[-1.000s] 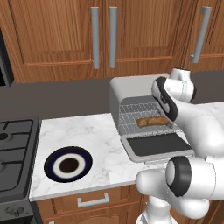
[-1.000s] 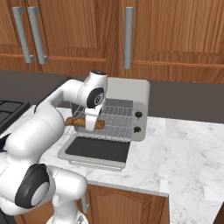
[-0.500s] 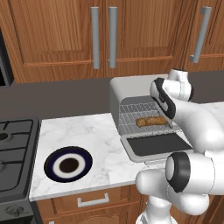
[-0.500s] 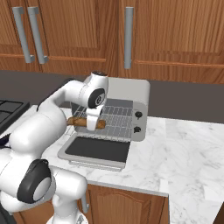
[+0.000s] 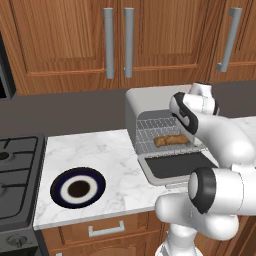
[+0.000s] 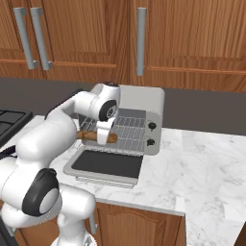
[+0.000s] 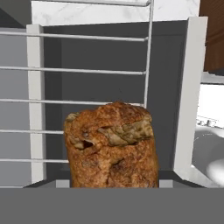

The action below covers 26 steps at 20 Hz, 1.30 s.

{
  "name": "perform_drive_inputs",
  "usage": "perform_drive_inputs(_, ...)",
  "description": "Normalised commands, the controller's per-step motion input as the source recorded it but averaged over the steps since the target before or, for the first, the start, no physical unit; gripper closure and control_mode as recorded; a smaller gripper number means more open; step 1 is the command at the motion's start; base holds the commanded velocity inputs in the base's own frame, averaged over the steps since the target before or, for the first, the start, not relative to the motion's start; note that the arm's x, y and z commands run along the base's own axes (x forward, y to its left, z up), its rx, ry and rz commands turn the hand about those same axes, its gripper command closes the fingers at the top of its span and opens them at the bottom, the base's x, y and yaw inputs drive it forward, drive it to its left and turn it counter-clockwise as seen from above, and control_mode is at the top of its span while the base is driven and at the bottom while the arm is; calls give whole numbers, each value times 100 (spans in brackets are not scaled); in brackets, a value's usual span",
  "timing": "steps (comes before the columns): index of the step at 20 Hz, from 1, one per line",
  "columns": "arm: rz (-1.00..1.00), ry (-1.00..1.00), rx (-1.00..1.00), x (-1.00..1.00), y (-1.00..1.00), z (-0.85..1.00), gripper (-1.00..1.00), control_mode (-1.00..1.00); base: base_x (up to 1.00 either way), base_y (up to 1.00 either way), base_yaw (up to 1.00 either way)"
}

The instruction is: Pull the toaster oven rack outwards. Pick up the baguette from the plate and place it on the toaster oven rack. Close the toaster oven door fully and set the temperature to the lowest setting.

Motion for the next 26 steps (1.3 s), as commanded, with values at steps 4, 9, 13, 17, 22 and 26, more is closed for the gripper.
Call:
perform_drive_inputs(4,0,0,0,1,0,-24,100,-100,0,0,0)
perform_drive_inputs(9,0,0,0,1,0,-21,100,-100,0,0,0)
perform_drive_inputs(13,0,0,-1,5,0,-11,100,-100,0,0,0)
perform_drive_inputs(17,0,0,-1,15,0,0,100,-100,0,0,0)
perform_drive_inputs(22,0,0,0,32,0,2,100,-100,0,0,0)
perform_drive_inputs(26,0,0,0,32,-2,0,100,-100,0,0,0)
